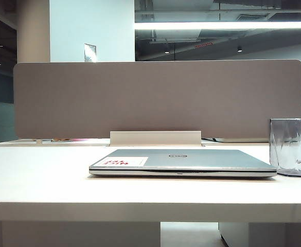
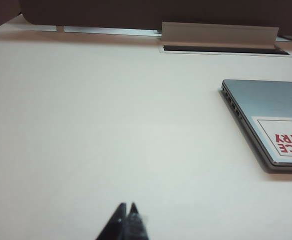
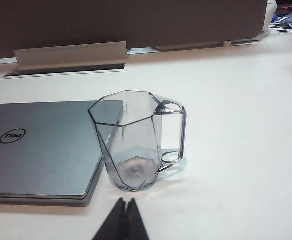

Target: Pick up the water cup and place it on the right side of the laptop.

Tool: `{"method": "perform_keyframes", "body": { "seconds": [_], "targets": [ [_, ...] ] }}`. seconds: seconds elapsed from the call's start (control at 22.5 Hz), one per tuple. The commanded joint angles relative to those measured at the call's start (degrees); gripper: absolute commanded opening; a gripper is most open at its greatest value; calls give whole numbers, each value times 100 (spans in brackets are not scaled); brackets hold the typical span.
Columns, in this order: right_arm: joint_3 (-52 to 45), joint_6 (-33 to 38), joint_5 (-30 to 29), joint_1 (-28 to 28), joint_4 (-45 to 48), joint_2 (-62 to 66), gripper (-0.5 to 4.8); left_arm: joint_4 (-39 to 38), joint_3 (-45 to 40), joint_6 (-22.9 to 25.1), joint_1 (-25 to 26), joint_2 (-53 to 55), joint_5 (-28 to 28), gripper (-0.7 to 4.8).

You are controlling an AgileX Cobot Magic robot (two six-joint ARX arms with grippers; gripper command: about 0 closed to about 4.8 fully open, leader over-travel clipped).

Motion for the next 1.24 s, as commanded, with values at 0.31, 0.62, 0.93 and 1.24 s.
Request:
{"method": "perform_keyframes", "body": {
  "seconds": [0.31,0.62,0.93,1.24],
  "targets": [
    [-35,-22,31,4,59,-11,-8,702,17,-74,7,7,-61,-3],
    [-35,-22,31,4,59,-11,-8,592,17,-101,2,7,-13,-3],
    [-35,-22,31,4,59,-11,-8,595,17,-101,2,7,-15,-3],
    [-35,-22,31,4,59,-11,-8,595,17,-101,2,7,-15,-3]
  ]
}}
